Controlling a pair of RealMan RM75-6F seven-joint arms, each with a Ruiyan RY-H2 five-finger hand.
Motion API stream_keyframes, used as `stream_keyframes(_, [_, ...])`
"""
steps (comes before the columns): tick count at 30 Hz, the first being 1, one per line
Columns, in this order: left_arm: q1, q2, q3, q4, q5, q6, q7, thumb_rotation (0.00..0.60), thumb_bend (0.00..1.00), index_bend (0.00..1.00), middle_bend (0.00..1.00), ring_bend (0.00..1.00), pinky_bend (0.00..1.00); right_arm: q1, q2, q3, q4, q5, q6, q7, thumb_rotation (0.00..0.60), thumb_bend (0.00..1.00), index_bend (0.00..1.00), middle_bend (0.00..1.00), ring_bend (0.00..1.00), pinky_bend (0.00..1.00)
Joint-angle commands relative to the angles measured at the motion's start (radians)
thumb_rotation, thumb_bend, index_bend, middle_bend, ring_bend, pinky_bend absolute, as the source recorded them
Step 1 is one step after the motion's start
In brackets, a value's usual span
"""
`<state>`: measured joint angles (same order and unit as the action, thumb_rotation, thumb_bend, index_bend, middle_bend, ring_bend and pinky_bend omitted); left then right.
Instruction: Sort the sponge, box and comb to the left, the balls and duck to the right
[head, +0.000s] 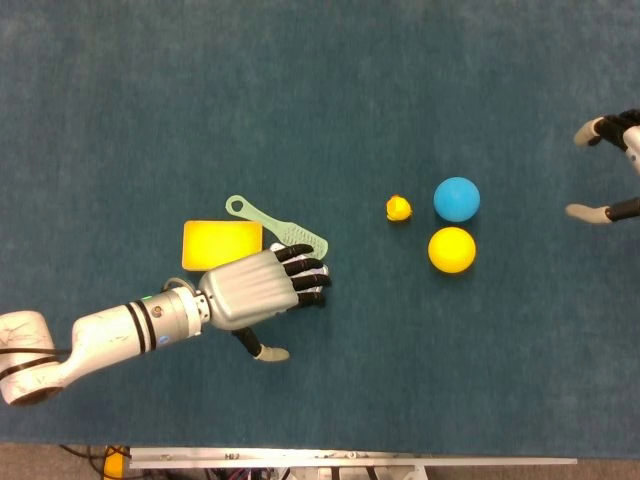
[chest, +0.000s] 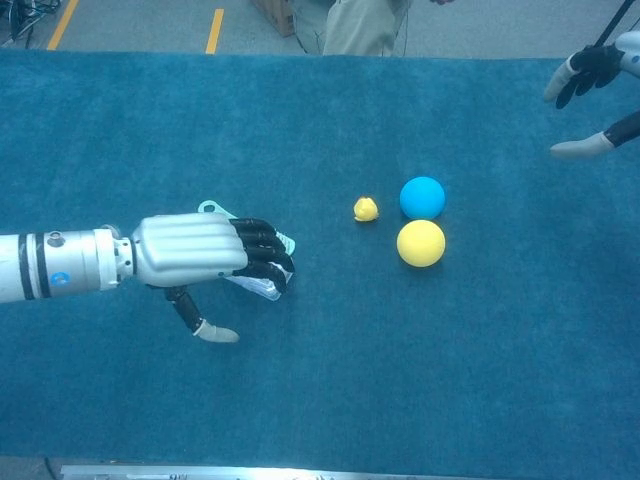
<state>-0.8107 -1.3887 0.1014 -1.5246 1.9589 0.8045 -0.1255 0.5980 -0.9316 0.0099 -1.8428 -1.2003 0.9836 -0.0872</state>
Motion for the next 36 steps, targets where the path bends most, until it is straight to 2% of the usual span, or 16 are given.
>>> stream_keyframes(1, [-0.008,-0.008,0.006,-0.001,-0.012,0.003,0.001,0.304,0.22,0.23,0.14,0.09,0.07,-0.006,-0.002,0.004,0.004,-0.002,-0.002,0.001,0.364,0.0,0.33,0.38,0.29,0.26])
stream_keyframes(11, [-0.029,-0.053,0.019,0.033,-0.058,-0.01,0.064,0.304,0.22,0.23,0.14,0.08,0.06,-0.029,0.0,0.017,0.013,-0.016,-0.013,0.018,0.364,0.0,0.33,0.38,0.29,0.26])
stream_keyframes(23, [-0.038,-0.08,0.042,0.067,-0.095,-0.001,0.109,0.273,0.22,0.23,0.14,0.08,0.06,-0.047,-0.004,0.032,0.023,-0.02,-0.027,0.03,0.364,0.0,0.33,0.38,0.29,0.26])
stream_keyframes(36, [-0.035,-0.039,0.059,0.124,-0.156,0.002,0.132,0.271,0.22,0.24,0.14,0.08,0.06,-0.063,0.002,0.048,0.021,-0.018,-0.035,0.035,0.365,0.0,0.33,0.38,0.29,0.26])
